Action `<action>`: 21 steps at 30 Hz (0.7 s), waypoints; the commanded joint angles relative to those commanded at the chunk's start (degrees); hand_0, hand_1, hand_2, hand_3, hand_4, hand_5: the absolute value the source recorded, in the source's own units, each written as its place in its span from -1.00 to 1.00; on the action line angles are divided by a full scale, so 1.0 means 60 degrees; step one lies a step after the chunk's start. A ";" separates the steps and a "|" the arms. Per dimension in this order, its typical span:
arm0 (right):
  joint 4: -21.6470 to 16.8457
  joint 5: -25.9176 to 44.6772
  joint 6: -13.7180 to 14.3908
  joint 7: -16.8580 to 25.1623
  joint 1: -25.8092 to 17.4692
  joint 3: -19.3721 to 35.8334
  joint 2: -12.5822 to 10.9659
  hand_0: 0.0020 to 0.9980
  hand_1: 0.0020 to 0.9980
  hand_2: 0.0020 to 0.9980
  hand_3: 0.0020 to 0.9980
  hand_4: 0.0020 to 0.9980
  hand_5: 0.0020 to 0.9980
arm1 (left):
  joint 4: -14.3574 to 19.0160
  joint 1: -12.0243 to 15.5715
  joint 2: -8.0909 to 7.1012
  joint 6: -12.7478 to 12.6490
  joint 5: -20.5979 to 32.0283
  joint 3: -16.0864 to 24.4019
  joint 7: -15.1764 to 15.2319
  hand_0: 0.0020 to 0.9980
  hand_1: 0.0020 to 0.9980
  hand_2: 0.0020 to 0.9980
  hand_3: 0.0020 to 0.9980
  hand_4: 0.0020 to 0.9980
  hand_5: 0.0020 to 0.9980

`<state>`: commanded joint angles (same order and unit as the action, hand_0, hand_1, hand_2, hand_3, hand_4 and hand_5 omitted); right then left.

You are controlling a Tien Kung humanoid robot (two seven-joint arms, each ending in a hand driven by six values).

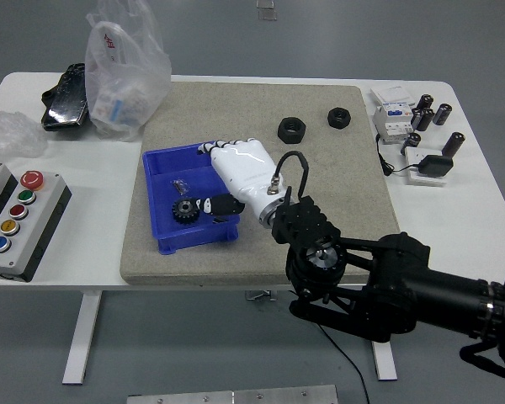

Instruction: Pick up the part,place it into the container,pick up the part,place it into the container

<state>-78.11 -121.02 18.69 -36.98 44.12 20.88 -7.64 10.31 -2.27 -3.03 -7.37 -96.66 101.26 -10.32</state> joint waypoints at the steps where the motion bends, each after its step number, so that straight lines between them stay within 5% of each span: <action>1: -0.0120 0.0002 0.0179 0.0010 -0.0157 0.0281 -0.0115 -0.29 0.23 0.49 0.62 0.70 0.02 | 0.0000 0.0002 -0.0003 0.0000 0.0000 -0.0004 0.0006 0.56 0.48 0.38 0.48 0.64 0.22; 10: -0.0869 0.1867 0.2232 0.2037 -0.2067 0.3441 -0.1071 -0.22 0.25 0.43 0.55 0.67 0.01 | 0.0000 0.0067 -0.0061 -0.0017 0.0010 0.0039 0.0009 0.56 0.48 0.38 0.48 0.64 0.22; 11: -0.0851 0.2226 0.2451 0.2374 -0.2304 0.3789 -0.1096 0.07 0.30 0.39 0.43 0.62 -0.02 | 0.0000 0.0074 -0.0057 -0.0018 0.0016 0.0040 0.0009 0.57 0.48 0.38 0.48 0.63 0.22; 13: -0.0799 0.2895 0.2820 0.3013 -0.2736 0.4408 -0.1132 0.07 0.30 0.39 0.43 0.62 -0.02 | 0.0000 0.0081 -0.0044 -0.0016 0.0035 0.0030 0.0011 0.57 0.48 0.38 0.48 0.63 0.22; 21: -0.0879 0.5754 0.2874 0.5630 -0.4389 0.6675 -0.1212 0.18 0.33 0.39 0.41 0.63 0.00 | 0.0000 0.0010 -0.0048 0.0026 0.0035 -0.0074 0.0068 0.56 0.48 0.38 0.48 0.63 0.21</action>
<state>-83.39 -86.49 35.93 -3.20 17.79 60.93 -14.92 10.31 -2.21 -3.32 -7.21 -96.45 100.82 -9.92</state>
